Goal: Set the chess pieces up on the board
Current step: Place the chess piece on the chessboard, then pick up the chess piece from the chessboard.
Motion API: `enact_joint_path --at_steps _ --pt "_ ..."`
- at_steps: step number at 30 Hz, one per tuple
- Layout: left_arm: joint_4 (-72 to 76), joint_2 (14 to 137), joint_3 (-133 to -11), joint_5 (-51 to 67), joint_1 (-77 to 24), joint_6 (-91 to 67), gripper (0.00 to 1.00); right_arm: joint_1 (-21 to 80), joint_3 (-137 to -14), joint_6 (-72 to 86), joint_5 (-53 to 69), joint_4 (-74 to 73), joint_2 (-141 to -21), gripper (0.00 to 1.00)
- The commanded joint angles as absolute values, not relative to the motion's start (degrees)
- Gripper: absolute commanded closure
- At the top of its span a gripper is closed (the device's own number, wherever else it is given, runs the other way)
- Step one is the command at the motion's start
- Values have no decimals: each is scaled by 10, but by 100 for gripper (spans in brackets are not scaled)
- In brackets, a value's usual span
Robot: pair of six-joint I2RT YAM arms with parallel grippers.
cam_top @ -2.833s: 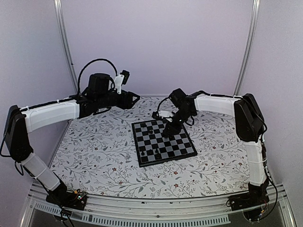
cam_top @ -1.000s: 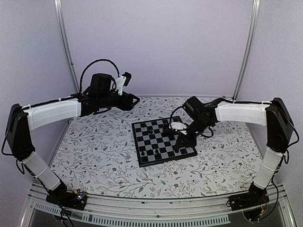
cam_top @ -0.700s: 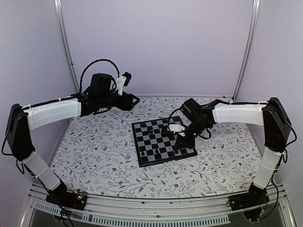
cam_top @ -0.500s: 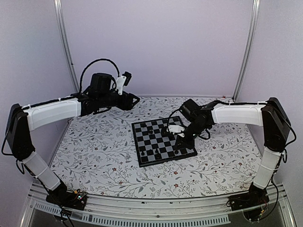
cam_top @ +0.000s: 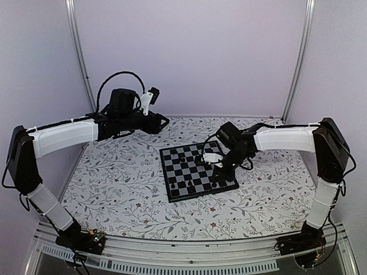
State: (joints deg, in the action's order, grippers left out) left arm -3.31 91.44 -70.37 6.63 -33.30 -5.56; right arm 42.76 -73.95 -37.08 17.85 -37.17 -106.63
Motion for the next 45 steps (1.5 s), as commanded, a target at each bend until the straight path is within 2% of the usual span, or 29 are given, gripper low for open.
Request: enact_joint_path --at_steps 1,6,9,16,20,26,32,39,45 --pt "-36 918 -721 72 -325 -48 35 432 -742 -370 167 -363 -1077 100" --pt "-36 918 -721 73 -325 -48 35 431 -741 -370 165 -365 -1078 100" --pt "-36 918 -721 75 -325 -49 35 432 -743 -368 166 -364 -1078 96" --pt "-37 918 -721 76 -325 -48 35 432 -767 -360 181 -389 -1076 77" --pt "-37 918 -722 79 -325 -48 34 430 -795 -361 195 -408 -1062 72" --pt "-37 918 -722 85 -326 -51 35 403 -845 -354 198 -415 -1068 72" --pt "-44 924 -727 89 -326 -51 34 367 -908 -329 193 -411 -1118 77" --pt "-46 924 -728 92 -327 -52 34 366 -933 -325 166 -398 -1167 81" --pt "-49 923 -729 97 -326 -52 34 366 -939 -322 166 -402 -1195 80"
